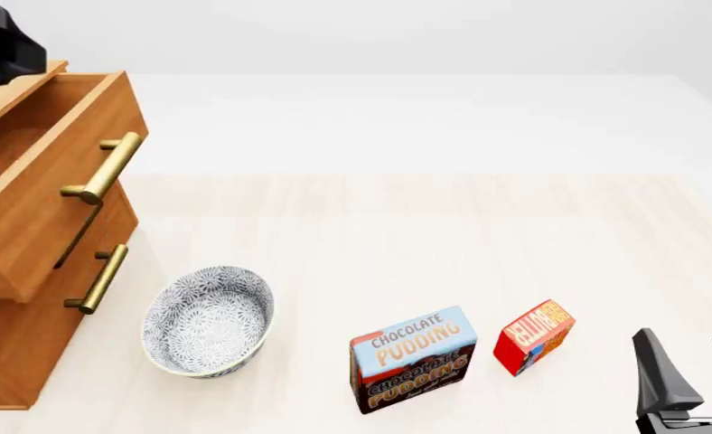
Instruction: Put the butter at the back in the top drawer of the cabinet and close it.
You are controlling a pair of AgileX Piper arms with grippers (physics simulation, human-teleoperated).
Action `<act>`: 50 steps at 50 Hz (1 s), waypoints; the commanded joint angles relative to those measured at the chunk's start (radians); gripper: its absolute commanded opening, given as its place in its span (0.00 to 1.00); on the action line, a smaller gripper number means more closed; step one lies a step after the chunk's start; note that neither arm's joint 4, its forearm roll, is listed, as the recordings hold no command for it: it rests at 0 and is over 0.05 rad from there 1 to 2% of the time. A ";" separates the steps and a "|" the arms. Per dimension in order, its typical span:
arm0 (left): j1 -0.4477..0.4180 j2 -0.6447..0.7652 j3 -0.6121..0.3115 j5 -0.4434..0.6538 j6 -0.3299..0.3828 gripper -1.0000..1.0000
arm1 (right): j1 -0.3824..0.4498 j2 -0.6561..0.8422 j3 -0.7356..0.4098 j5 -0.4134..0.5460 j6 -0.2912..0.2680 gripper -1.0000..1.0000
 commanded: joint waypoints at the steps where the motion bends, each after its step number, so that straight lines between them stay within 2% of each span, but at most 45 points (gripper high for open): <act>1: 0.001 0.013 0.011 -0.008 -0.008 1.00 | 0.000 0.000 0.000 0.000 0.000 1.00; 50: 0.005 0.053 0.093 -0.083 -0.052 1.00 | 0.000 0.000 0.000 0.000 0.000 1.00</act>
